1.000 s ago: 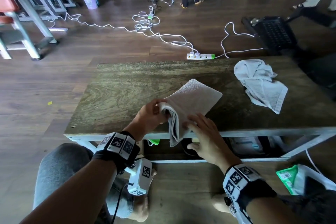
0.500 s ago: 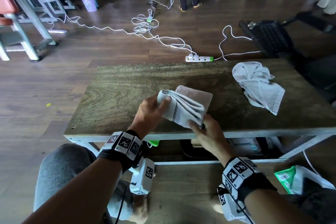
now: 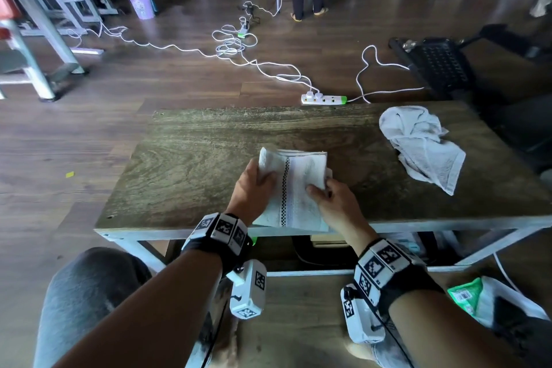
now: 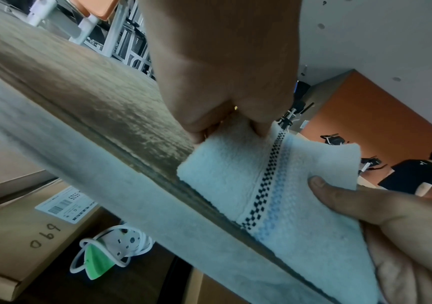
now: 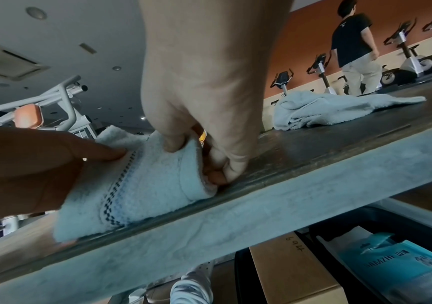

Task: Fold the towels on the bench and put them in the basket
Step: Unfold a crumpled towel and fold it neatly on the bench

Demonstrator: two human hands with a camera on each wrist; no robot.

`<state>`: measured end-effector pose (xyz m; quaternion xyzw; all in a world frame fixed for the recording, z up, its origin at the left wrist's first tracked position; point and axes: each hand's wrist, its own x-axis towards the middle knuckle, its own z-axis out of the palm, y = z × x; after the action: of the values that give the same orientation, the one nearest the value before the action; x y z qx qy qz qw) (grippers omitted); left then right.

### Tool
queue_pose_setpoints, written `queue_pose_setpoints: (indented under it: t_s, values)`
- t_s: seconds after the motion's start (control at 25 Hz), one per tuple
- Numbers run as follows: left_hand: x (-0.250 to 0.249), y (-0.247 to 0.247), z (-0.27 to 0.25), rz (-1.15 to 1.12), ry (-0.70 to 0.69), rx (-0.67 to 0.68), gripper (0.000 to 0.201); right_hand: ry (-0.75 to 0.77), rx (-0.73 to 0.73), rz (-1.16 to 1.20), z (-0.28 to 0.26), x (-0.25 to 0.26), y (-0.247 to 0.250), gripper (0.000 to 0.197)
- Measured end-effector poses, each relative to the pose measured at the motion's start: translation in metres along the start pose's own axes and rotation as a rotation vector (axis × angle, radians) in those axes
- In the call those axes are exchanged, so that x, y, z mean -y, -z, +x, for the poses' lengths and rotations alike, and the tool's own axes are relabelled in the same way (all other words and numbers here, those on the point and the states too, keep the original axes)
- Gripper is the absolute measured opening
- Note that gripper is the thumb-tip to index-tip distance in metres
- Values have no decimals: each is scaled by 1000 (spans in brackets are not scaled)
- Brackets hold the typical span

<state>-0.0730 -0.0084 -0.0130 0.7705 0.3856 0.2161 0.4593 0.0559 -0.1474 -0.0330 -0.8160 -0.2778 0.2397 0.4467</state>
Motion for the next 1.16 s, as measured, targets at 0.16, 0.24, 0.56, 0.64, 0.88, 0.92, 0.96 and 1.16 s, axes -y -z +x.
queue_pose_setpoints:
  t_s: [0.16,0.24,0.56,0.64,0.88,0.92,0.96,1.16]
  values:
    - [-6,-15,18,187,30,78,33,-131,-44,-25,15,-5,1,27]
    - [-4,-21,22,309,135,99,39,-182,-58,-41,21,-8,2,30]
    - [5,-32,30,346,130,80,31,-310,-88,11,27,-12,2,40]
    - [2,-34,28,341,135,82,34,-331,-141,-3,26,-7,3,42]
    - [-8,-29,46,614,-51,183,52,69,-389,-308,-5,0,-11,40]
    - [-8,-25,45,700,-106,262,53,59,-376,-378,-9,0,-8,40]
    - [-8,-23,43,760,-128,308,51,16,-350,-414,-11,-1,-5,40]
    - [-7,-13,32,759,-43,194,63,-215,-196,-191,-14,2,17,33]
